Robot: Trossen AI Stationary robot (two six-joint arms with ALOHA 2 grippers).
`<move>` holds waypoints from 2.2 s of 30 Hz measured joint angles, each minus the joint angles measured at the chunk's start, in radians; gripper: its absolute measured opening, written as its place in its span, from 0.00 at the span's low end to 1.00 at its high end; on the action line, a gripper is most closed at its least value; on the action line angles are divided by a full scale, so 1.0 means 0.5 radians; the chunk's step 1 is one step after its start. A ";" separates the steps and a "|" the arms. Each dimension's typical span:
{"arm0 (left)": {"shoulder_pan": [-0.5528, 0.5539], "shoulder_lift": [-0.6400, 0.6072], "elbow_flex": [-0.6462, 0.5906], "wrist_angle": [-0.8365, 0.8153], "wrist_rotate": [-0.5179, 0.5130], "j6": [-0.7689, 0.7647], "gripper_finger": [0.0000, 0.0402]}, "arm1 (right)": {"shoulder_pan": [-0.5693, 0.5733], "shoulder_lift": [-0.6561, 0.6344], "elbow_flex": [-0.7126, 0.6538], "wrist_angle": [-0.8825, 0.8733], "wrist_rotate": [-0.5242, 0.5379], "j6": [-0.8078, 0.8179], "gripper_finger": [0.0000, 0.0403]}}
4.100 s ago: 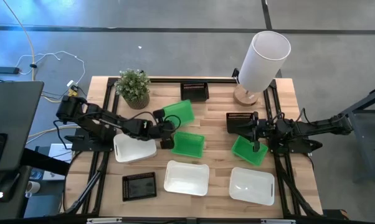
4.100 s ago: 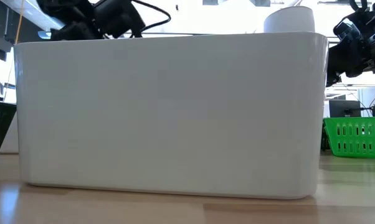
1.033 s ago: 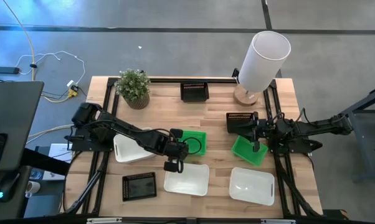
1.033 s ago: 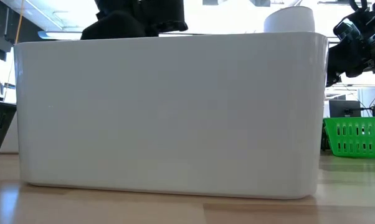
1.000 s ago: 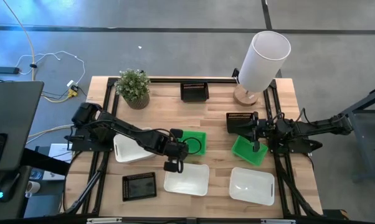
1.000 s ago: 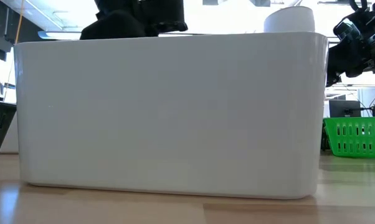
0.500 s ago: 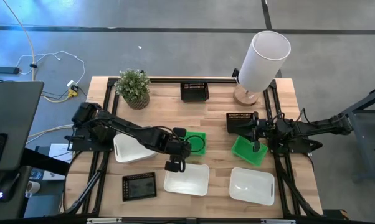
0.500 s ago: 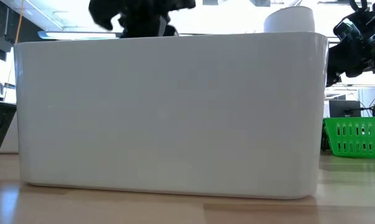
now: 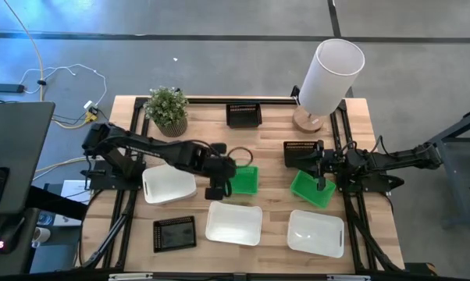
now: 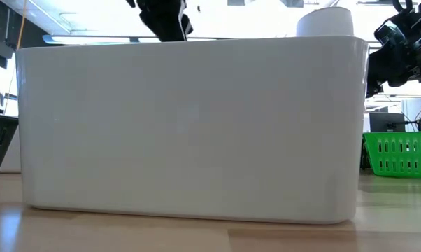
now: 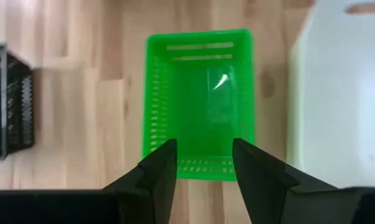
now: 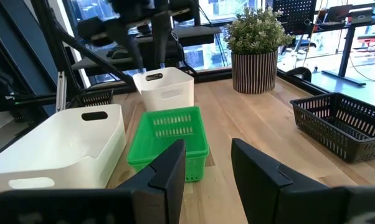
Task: Stack baskets by color
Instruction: Stack the middle black bin on the top black bin
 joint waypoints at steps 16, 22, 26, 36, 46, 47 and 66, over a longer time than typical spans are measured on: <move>0.061 -0.120 -0.434 0.378 0.180 -0.363 0.35 | -0.001 -0.003 0.001 0.005 0.001 0.197 0.29; 0.048 -0.323 -0.568 0.497 0.125 -0.418 0.35 | 0.000 -0.001 0.036 0.133 0.065 -0.196 0.29; 0.045 -0.499 -0.655 0.527 0.109 -0.418 0.35 | 0.000 0.007 0.080 0.306 0.172 -0.376 0.29; 0.050 -1.010 -1.019 0.699 -0.023 -0.470 0.35 | -0.001 0.073 0.361 0.314 0.683 -0.334 0.29; 0.001 -1.231 -1.086 0.771 -0.034 -0.315 0.35 | -0.001 0.283 0.647 0.290 0.636 -0.424 0.29; 0.002 -1.240 -1.086 0.799 -0.035 -0.293 0.35 | -0.001 0.310 0.675 0.243 0.617 -0.440 0.29; 0.005 -1.280 -1.084 0.802 0.024 -0.319 0.35 | 0.000 1.101 1.302 -1.215 0.389 0.210 0.29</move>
